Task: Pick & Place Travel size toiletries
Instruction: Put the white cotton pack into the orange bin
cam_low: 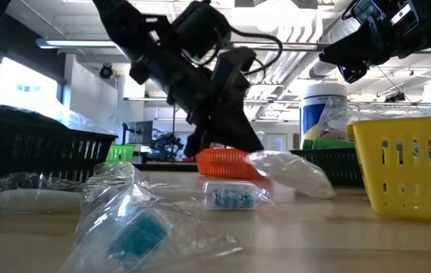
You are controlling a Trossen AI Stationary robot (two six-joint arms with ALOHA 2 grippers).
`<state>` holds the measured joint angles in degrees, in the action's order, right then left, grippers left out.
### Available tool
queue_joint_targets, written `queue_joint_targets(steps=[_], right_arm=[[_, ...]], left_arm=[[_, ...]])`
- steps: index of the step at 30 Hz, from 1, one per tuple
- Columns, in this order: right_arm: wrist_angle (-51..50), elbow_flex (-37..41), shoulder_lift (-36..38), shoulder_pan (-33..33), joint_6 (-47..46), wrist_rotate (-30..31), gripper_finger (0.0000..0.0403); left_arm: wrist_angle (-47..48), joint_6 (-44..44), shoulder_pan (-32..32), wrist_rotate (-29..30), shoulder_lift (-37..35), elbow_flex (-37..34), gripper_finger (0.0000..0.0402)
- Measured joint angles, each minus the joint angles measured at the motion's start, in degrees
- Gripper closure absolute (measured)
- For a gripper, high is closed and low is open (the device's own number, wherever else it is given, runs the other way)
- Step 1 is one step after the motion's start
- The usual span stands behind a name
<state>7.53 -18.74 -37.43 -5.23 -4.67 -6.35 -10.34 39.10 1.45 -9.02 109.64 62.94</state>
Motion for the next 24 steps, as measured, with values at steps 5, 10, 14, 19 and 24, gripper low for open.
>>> queue_joint_targets(steps=[5,10,14,19,24], right_arm=[[0.0,0.0,0.0,0.0,0.0,0.0,0.0342],[0.0,0.0,0.0,0.01,0.2,-0.01,0.0342],[0.0,0.0,0.0,0.01,0.38,-0.01,0.0342],[0.02,0.0,0.0,0.0,0.42,0.0,0.0342],[0.01,0.0,0.0,0.0,0.46,0.0,0.0342]], left_arm=[[5.29,-2.59,0.0,3.36,-4.28,0.0,0.0401],[10.25,-4.29,-0.63,6.09,-8.3,0.0,0.0401],[12.08,-5.9,-1.56,7.05,-11.11,0.04,0.0401],[14.58,-7.53,-3.47,7.09,-14.13,0.07,0.0401],[15.23,-9.39,-6.39,7.07,-16.66,0.07,0.0401]])
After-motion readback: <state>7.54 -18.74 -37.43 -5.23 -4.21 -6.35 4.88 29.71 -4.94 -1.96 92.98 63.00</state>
